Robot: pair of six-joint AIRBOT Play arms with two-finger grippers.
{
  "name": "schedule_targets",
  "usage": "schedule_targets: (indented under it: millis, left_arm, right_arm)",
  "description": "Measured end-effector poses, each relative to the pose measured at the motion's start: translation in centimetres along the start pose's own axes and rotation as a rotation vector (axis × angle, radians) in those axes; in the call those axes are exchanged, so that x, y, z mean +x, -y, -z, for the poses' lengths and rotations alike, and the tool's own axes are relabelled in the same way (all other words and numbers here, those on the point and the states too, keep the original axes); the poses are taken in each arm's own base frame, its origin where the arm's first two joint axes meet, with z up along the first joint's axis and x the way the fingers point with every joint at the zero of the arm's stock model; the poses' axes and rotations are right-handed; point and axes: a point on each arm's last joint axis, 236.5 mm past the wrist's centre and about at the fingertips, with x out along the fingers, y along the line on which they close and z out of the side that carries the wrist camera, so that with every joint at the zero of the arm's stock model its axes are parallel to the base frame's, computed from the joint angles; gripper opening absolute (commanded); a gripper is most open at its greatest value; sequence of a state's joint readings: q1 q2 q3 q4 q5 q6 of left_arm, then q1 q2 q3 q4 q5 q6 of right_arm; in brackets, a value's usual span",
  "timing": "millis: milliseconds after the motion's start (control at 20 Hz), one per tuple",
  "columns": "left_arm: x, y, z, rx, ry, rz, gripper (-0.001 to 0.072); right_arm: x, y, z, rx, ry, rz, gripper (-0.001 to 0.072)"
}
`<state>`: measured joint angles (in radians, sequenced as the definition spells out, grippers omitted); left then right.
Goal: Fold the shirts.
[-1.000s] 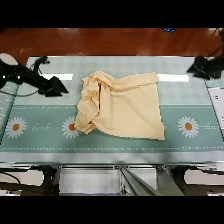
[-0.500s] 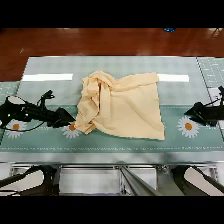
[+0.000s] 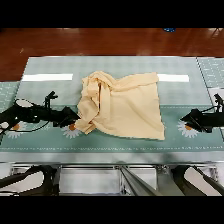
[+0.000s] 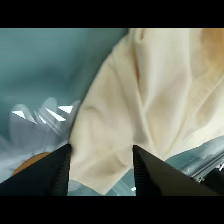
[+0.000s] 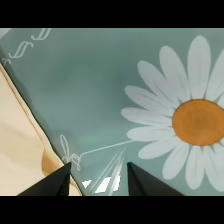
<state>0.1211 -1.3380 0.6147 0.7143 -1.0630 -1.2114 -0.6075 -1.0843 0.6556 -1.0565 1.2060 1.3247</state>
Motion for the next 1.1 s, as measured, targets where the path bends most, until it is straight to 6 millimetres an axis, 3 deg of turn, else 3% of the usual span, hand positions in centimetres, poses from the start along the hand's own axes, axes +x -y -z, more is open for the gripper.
schedule_targets:
  millis: [50,100,350,650,850,1100]
  left_arm:
    - [0.7,0.0,0.3,0.006,-0.013,-0.009,0.0148]
    - [1.3,-0.2,0.5,0.009,-0.027,-0.018,0.0027]
    - [2.1,0.3,1.5,0.051,-0.086,-0.011,0.0025]
    - [1.5,1.3,0.9,0.105,-0.095,-0.004,0.0025]
    - [1.3,1.9,0.9,0.108,-0.103,0.012,0.0025]
    - [1.2,2.0,0.9,0.109,-0.105,0.017,0.0025]
  right_arm:
    - [0.0,0.0,0.0,0.002,0.000,-0.002,0.0395]
    - [0.0,0.0,0.1,0.002,-0.001,-0.002,0.0395]
    - [1.5,0.6,2.1,0.034,-0.064,-0.009,0.0395]
    - [3.5,1.0,4.5,0.075,-0.153,-0.022,0.0395]
    - [5.0,-0.5,6.3,0.037,-0.242,-0.042,0.0395]
    - [7.6,-4.2,8.3,-0.038,-0.331,-0.101,0.0394]
